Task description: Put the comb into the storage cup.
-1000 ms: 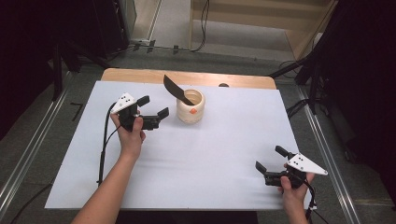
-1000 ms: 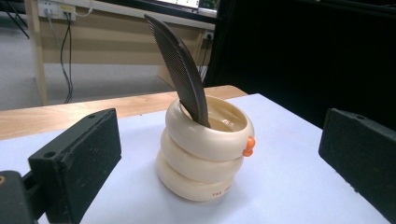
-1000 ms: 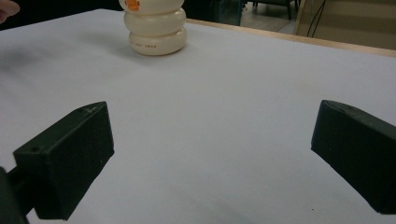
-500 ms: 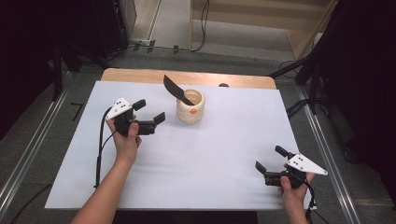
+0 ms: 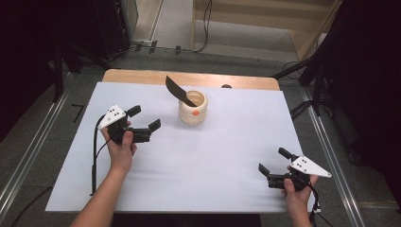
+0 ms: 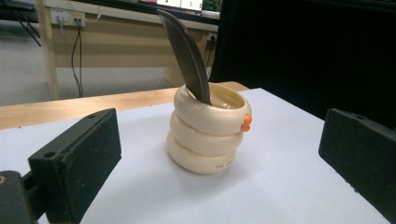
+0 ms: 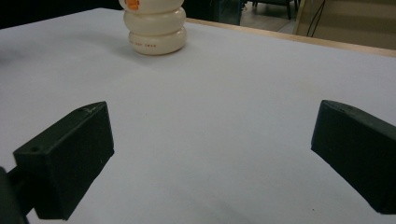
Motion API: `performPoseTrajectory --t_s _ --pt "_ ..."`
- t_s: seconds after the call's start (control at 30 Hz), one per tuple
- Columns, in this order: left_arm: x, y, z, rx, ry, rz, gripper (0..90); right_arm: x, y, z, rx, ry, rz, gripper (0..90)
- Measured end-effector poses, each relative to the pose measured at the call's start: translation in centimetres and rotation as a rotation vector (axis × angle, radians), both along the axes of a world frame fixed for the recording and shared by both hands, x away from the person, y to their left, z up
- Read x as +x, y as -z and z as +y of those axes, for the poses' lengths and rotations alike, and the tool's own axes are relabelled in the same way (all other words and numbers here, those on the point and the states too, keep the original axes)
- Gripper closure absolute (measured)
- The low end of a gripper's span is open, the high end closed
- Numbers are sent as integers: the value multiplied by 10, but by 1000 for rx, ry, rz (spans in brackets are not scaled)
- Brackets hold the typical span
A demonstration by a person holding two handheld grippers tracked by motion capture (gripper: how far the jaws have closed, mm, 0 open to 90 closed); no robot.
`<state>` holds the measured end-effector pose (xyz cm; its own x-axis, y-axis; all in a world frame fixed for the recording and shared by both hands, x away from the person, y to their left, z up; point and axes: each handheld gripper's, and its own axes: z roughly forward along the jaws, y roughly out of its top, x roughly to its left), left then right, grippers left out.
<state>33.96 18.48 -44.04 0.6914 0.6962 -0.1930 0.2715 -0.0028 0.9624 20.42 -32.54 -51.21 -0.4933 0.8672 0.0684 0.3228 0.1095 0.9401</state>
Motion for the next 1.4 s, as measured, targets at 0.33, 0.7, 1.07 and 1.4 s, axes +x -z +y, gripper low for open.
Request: performPoseTrajectory --t_s 0.33,0.7,1.07,1.4 --pt "-10 2 10 2 -12 -7 0 0 0 0 1 4 2 0" --pt "-20 6 19 5 -23 -10 0 0 0 0 -3 3 1 0" --pt "-30 11 29 16 -40 -9 0 0 0 0 -3 4 2 0" --pt "-39 14 40 17 -57 -8 0 0 0 1 -5 7 0 0"
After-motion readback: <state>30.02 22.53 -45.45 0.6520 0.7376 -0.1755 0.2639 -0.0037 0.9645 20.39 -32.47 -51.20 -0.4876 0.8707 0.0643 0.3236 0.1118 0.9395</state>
